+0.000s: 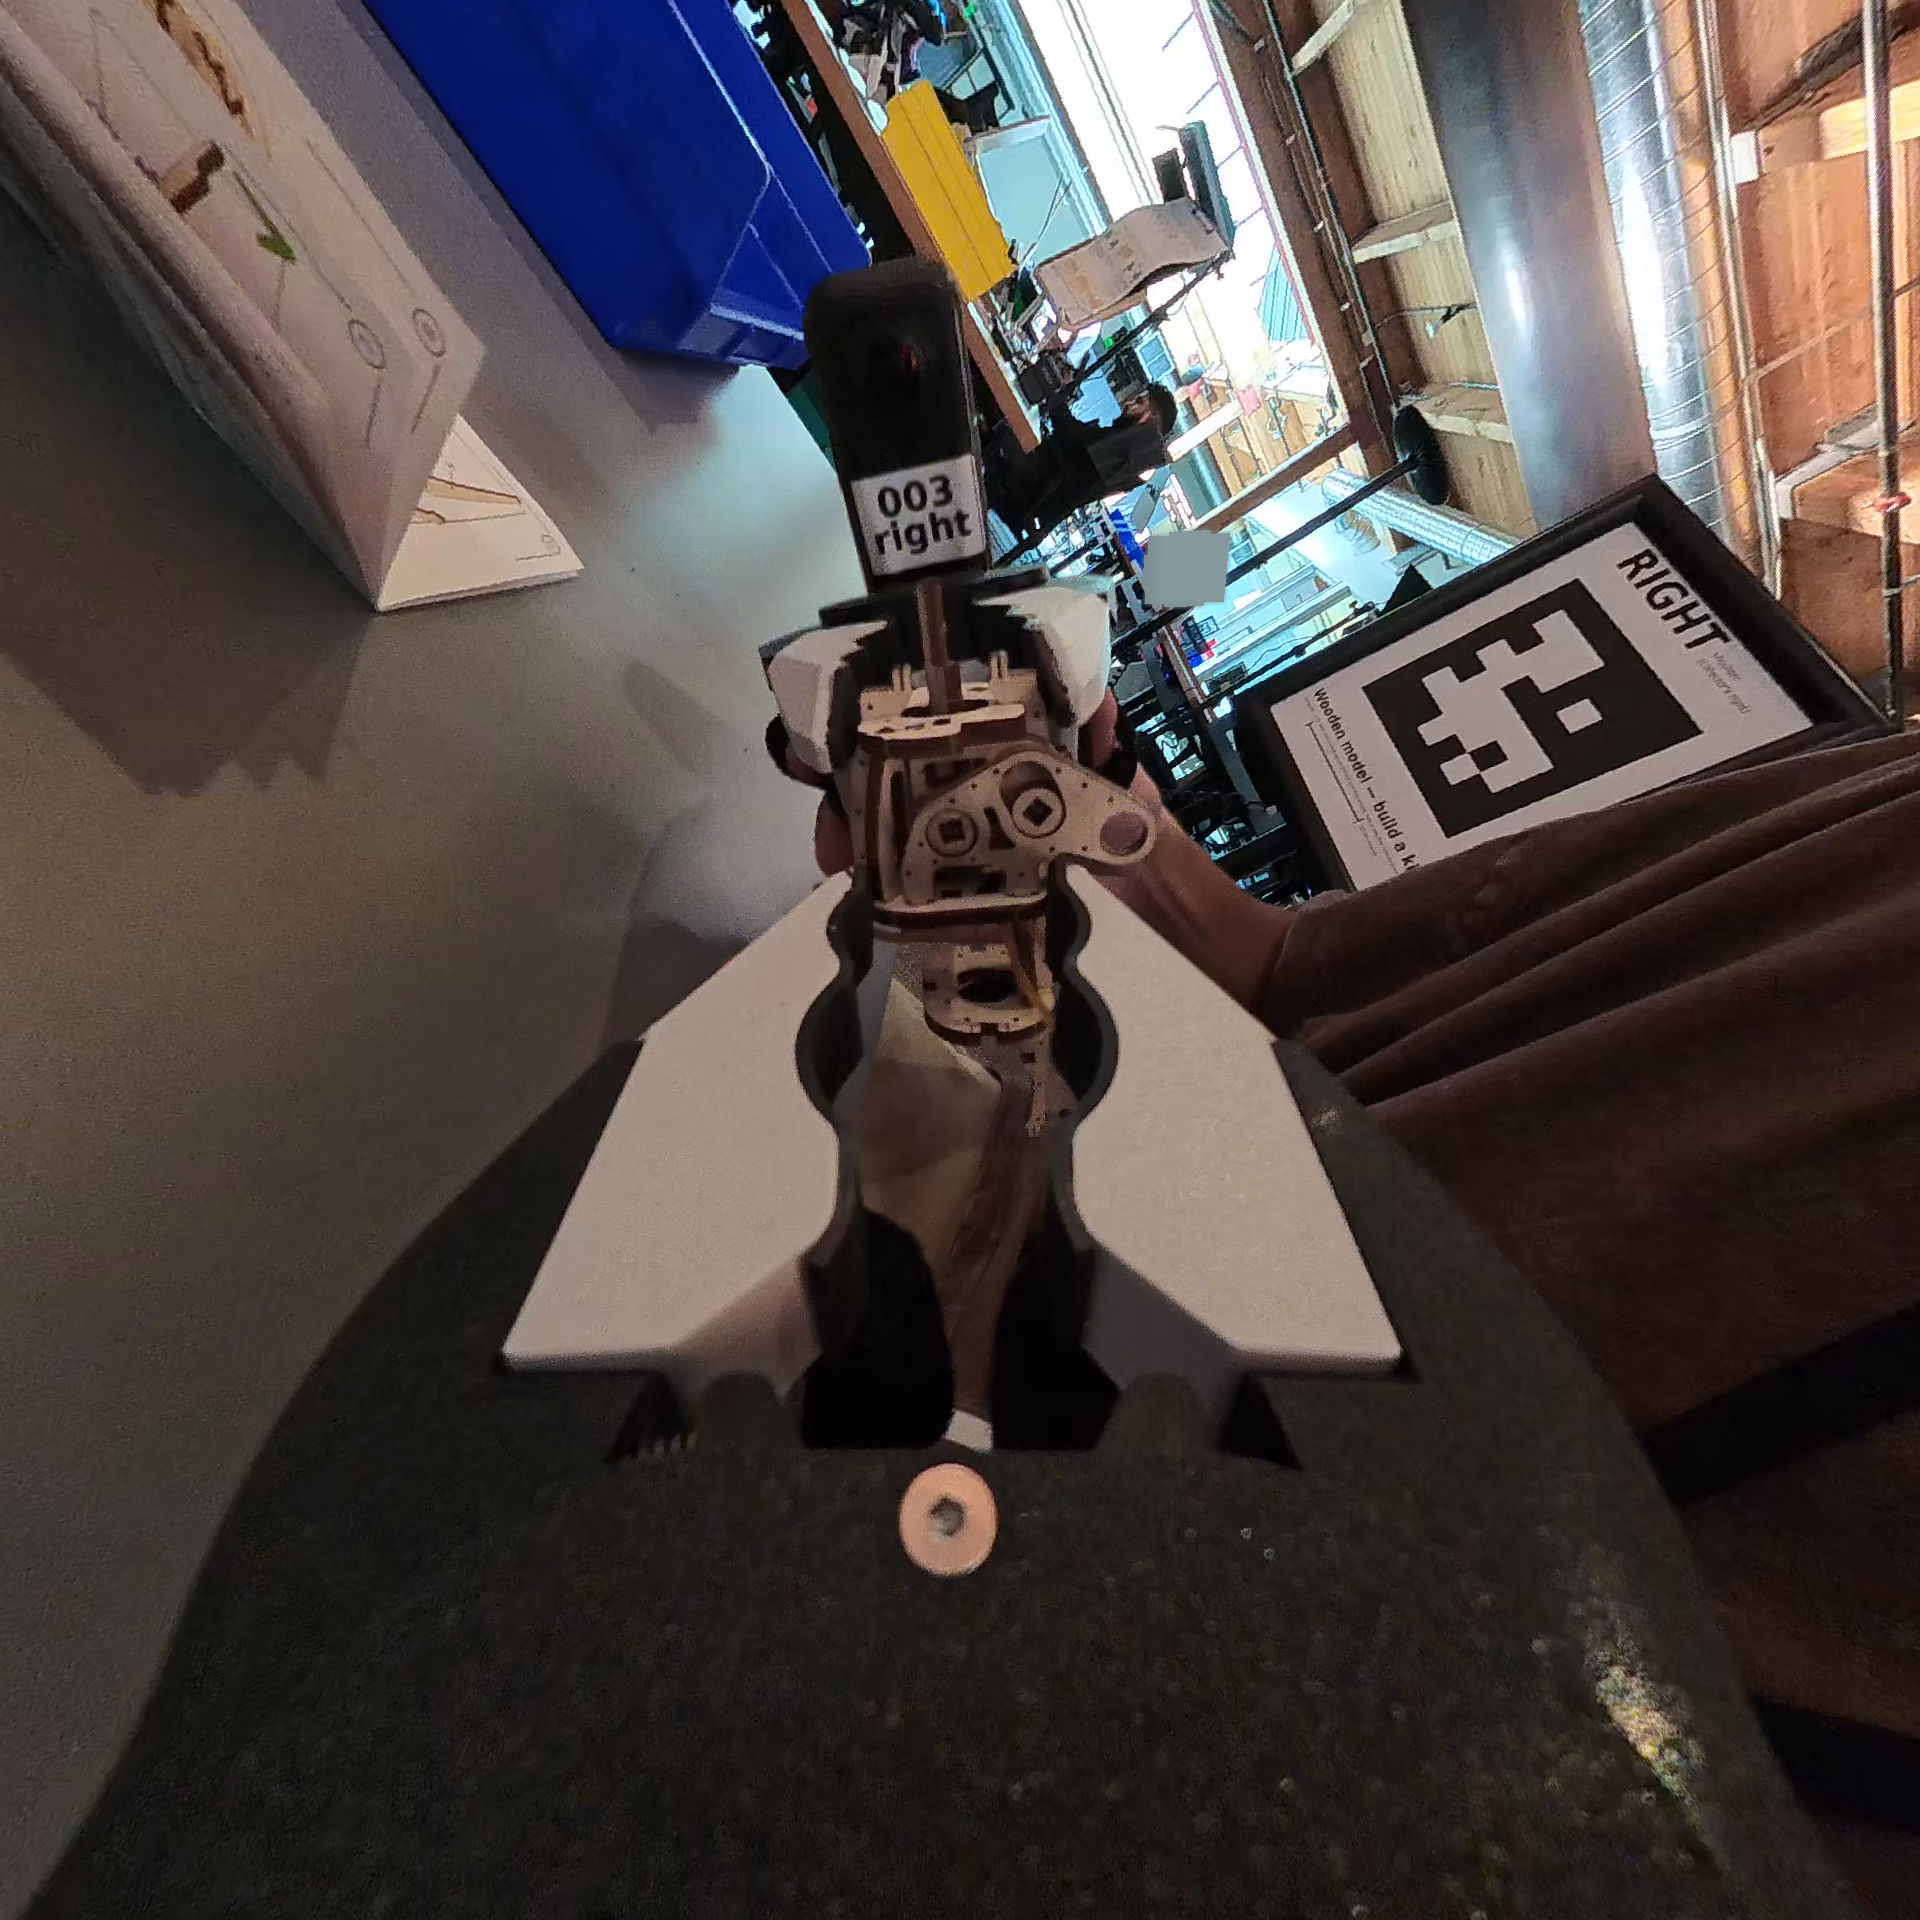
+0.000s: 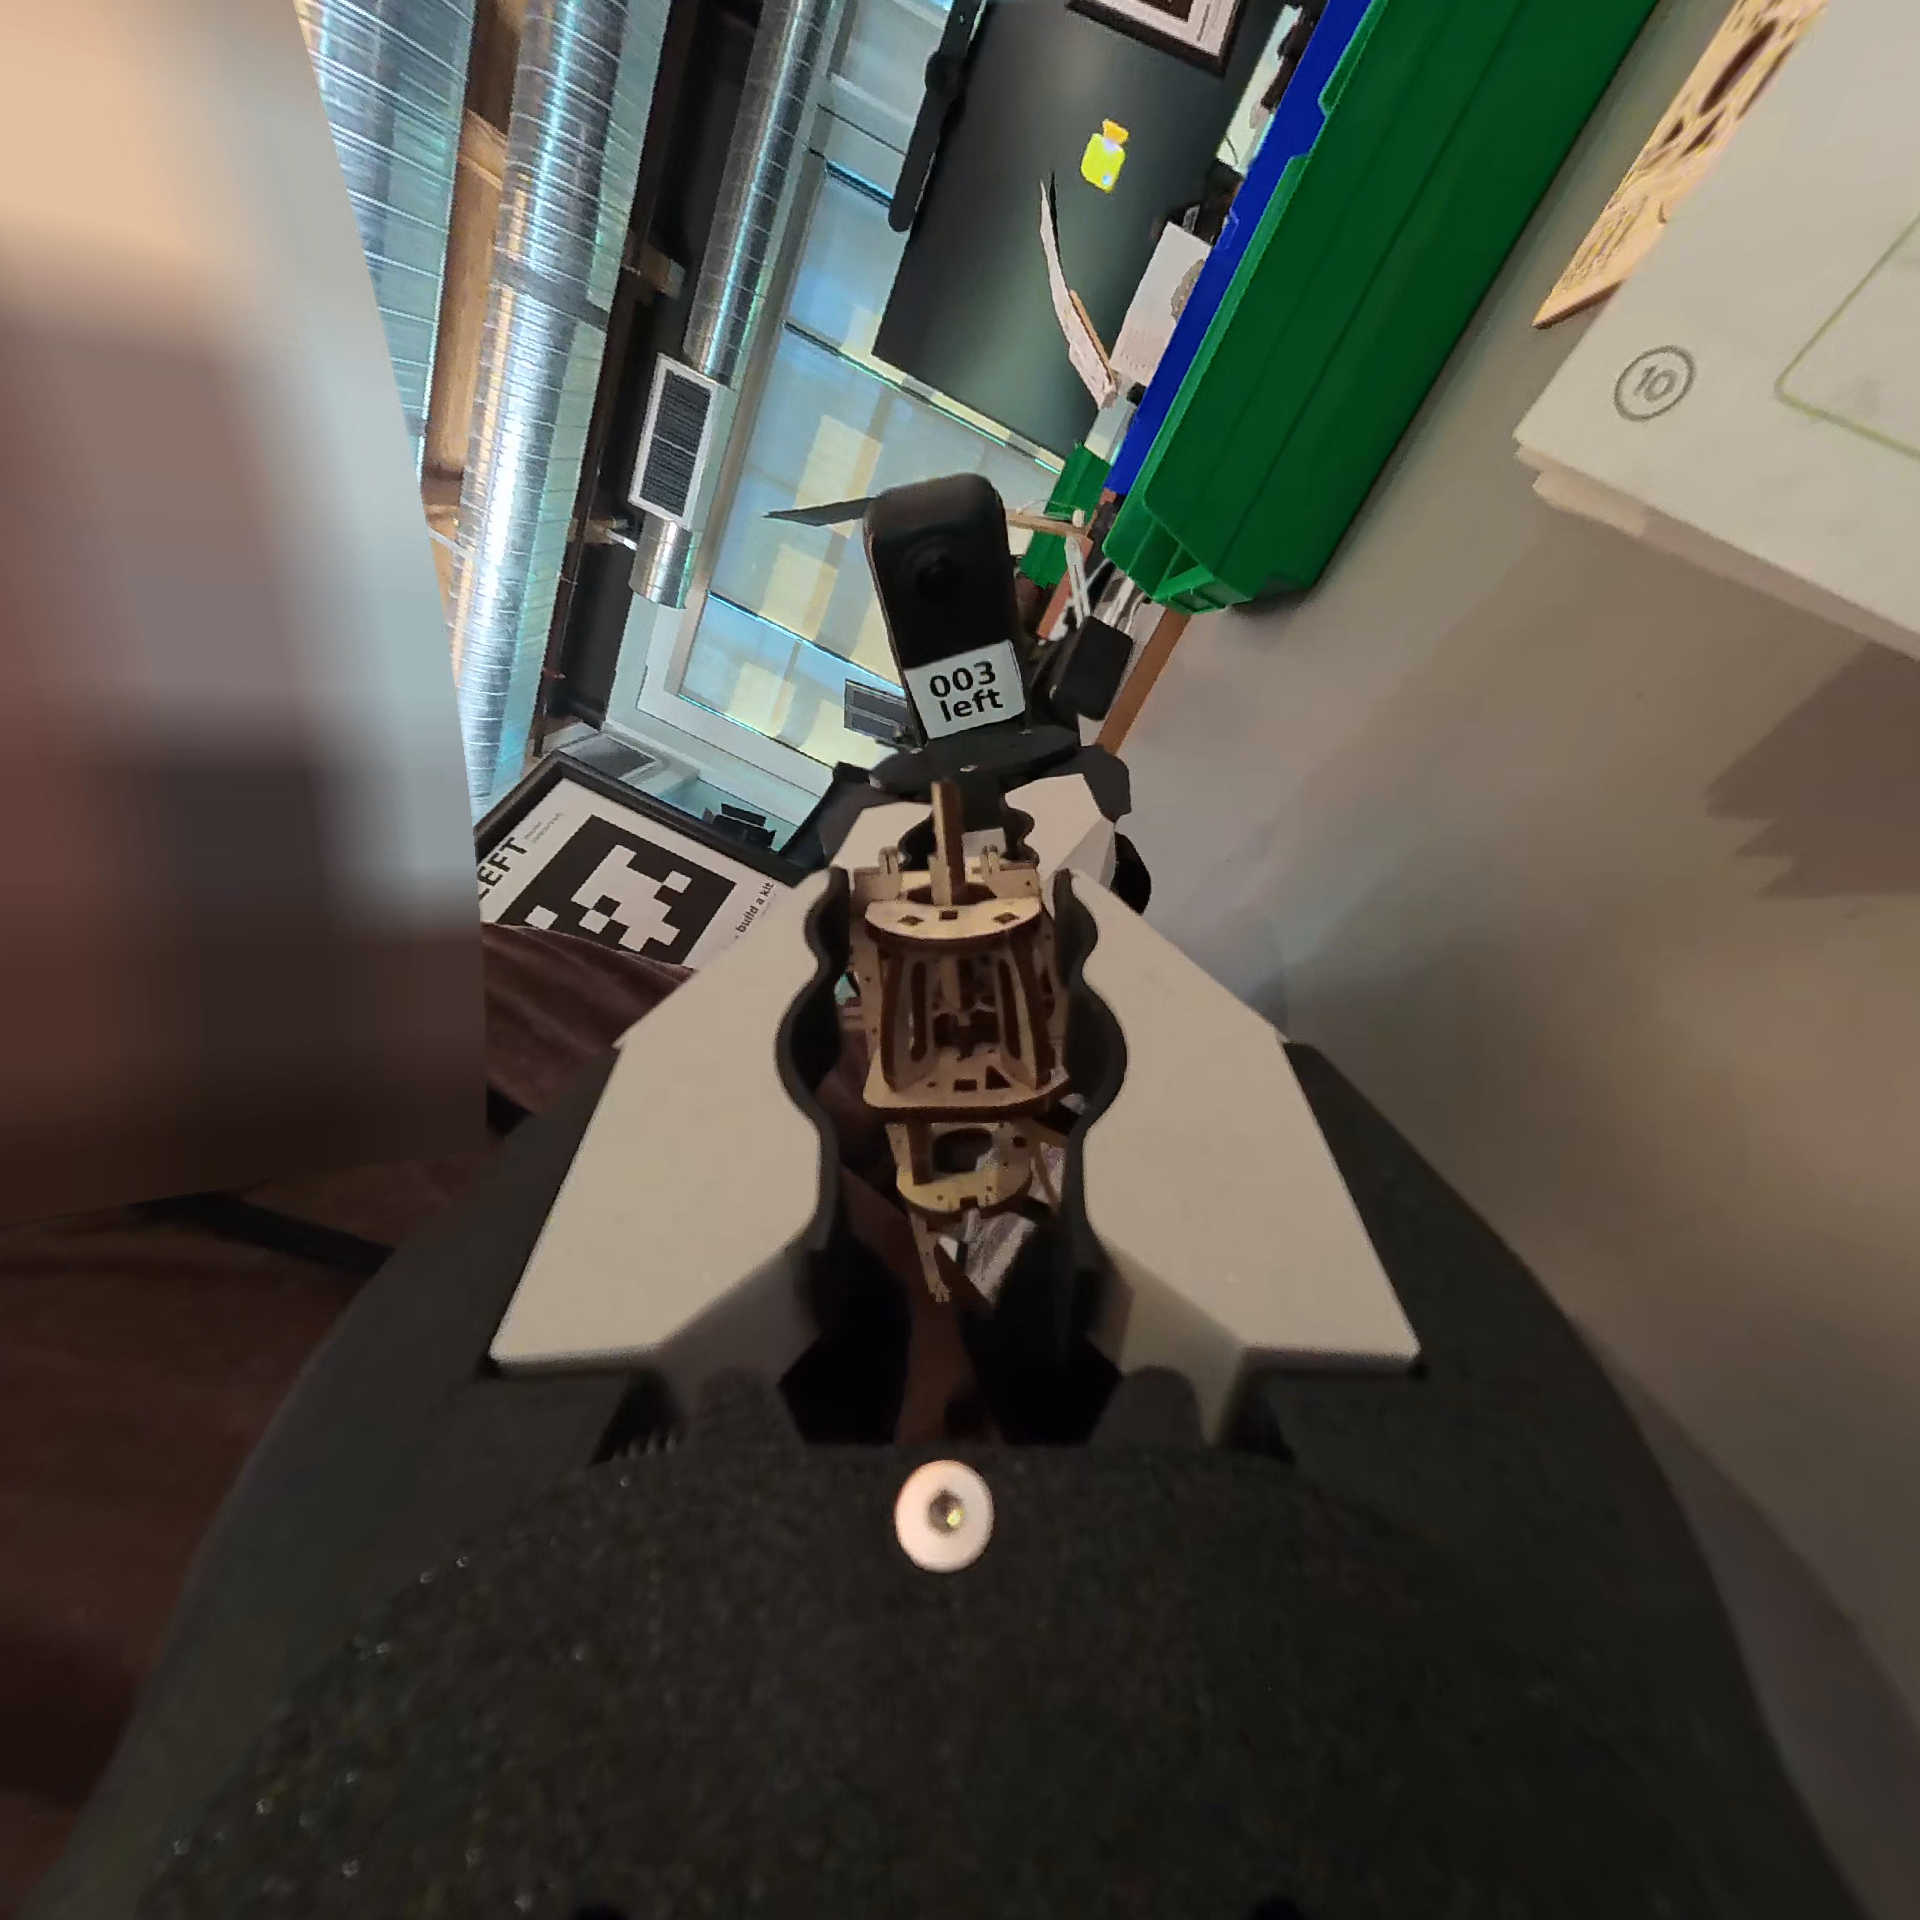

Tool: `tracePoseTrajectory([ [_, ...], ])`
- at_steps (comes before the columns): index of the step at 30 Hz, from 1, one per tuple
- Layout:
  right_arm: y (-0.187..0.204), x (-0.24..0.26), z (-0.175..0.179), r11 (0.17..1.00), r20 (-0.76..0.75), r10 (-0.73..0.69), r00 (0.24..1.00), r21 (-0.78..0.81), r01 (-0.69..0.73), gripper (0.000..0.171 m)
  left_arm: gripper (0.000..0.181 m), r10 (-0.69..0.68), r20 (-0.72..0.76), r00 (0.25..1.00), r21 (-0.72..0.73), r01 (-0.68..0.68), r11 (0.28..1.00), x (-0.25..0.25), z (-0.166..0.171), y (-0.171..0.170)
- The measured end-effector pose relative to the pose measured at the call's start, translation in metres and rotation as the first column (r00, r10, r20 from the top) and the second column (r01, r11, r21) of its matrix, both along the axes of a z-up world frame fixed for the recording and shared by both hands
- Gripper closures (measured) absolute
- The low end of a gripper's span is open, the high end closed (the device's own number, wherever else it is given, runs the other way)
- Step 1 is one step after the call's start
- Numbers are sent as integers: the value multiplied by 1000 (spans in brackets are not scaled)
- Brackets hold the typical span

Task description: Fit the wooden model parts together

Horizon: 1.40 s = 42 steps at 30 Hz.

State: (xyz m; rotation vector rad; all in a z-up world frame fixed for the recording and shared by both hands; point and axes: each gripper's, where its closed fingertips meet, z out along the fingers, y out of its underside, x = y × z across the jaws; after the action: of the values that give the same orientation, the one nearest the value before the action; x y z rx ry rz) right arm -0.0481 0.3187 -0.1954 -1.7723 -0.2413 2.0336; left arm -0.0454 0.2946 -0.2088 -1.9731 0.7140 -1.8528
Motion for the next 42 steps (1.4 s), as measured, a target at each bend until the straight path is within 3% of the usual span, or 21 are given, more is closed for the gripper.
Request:
tracePoseTrajectory([
  [13, -3, -2, 4, 989, 93, -12, 996, 146, -1, 134, 150, -4, 4, 1000, 8, 4, 1000, 1, 4, -2],
  [31, -2, -2, 9, 988, 82, -25, 996, 154, 12, 136, 150, -7, 8, 1000, 42, 7, 999, 0, 8, -2],
  [36, -15, 0, 2, 975, 144, 102, 984, 183, -128, 134, 150, -53, -27, 998, 103, 55, 993, -2, 2, -11],
  [42, -24, 5, -9, 868, 459, 185, 869, 339, -364, 119, 150, -132, -145, 981, 240, 165, 957, -10, -5, -16],
])
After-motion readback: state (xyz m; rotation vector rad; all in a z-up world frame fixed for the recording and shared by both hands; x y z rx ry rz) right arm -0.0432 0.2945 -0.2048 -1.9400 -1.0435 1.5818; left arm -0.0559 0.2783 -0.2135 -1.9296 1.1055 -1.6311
